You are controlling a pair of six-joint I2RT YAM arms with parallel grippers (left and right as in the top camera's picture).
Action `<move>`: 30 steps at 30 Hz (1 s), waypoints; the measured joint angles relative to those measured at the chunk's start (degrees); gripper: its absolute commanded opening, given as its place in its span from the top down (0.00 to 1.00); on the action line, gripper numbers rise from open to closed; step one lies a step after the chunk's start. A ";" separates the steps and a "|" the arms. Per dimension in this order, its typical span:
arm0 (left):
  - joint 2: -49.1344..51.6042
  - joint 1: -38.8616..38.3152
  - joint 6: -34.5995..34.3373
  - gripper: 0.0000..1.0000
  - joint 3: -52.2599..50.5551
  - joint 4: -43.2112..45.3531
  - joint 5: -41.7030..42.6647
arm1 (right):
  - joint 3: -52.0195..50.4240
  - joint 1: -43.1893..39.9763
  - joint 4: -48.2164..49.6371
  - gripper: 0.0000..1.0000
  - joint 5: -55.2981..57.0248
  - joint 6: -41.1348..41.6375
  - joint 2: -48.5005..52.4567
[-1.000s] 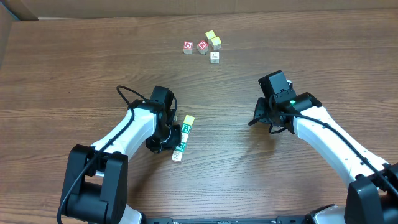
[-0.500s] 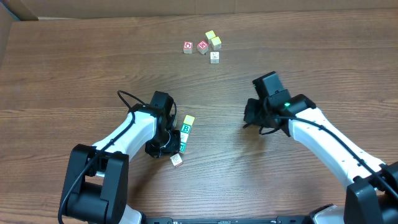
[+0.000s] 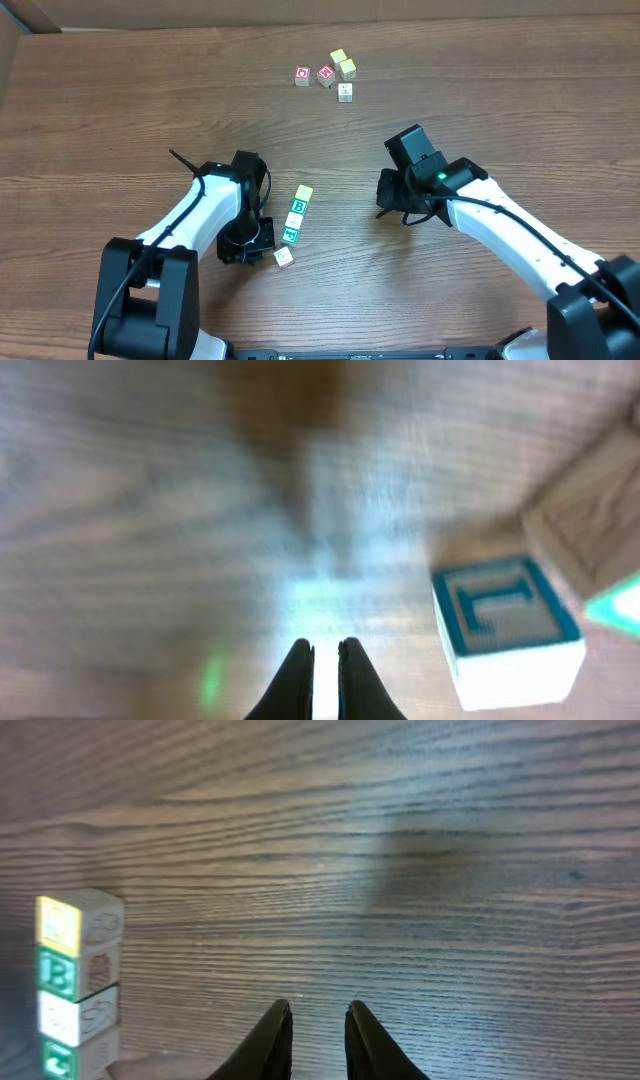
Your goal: Flip 5 blocks
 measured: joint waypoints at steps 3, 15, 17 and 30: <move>-0.28 0.00 -0.17 0.96 -0.15 -1.25 2.49 | 0.00 0.02 -0.02 0.80 0.00 0.04 1.77; -0.48 0.00 -2.69 0.96 -4.81 8.41 5.95 | -0.02 0.00 0.35 0.79 0.00 0.04 3.54; -0.48 0.00 -3.48 0.96 -4.81 9.99 5.99 | -0.02 0.02 0.35 0.79 -0.02 0.02 3.54; -0.90 0.00 -7.48 0.96 -4.81 15.82 7.28 | -0.02 0.46 0.35 0.79 0.02 0.02 3.54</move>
